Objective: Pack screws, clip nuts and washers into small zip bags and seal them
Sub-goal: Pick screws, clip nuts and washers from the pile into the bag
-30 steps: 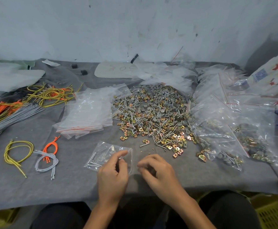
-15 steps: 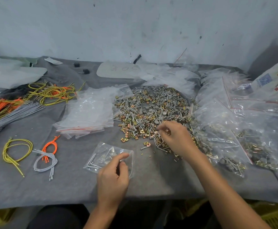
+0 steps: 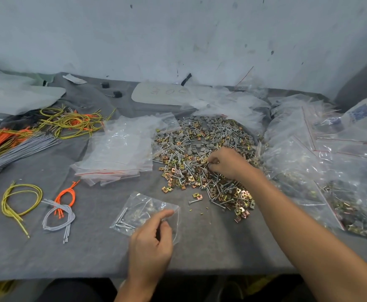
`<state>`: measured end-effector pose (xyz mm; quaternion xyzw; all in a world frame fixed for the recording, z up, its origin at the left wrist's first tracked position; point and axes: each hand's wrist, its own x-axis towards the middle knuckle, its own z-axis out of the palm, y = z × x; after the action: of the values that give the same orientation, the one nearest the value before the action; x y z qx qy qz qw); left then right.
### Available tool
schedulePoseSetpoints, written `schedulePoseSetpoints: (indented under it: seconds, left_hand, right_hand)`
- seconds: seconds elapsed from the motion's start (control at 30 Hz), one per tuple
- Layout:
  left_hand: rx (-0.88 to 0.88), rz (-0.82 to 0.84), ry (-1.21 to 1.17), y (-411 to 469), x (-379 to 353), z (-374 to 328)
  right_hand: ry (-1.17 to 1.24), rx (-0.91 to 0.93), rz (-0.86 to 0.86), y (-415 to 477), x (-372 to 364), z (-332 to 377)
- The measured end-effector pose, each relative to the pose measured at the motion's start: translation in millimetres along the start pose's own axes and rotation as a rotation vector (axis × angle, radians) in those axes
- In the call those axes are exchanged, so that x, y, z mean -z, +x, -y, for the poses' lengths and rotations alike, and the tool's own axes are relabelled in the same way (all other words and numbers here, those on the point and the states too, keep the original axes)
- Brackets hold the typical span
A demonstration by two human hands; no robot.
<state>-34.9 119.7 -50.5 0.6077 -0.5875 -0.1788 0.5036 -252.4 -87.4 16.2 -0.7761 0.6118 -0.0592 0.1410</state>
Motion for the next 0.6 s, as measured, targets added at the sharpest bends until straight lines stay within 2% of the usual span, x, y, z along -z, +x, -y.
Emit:
schedulePoseSetpoints:
  seconds: [0.13, 0.23, 0.33, 0.47, 0.6]
  left_hand:
    - [0.016, -0.004, -0.012, 0.0, -0.9, 0.3]
    - [0.016, -0.002, -0.012, -0.4, -0.2, -0.1]
    - [0.008, 0.003, -0.005, -0.6, 1.1, -0.9]
    - [0.015, 0.014, -0.017, -1.5, 0.3, 0.0]
    - [0.024, 0.023, -0.019, -1.5, -0.5, -0.3]
  right_hand:
    - [-0.094, 0.023, -0.092, -9.8, -11.0, -3.6]
    - [-0.032, -0.014, -0.192, -19.3, -14.6, -6.1]
    - [0.128, -0.044, -0.289, -33.7, -9.7, -3.7]
    - [0.395, -0.062, -0.322, -72.3, -1.4, 9.5]
    - [0.68, 0.035, -0.234, -126.3, -18.1, 41.7]
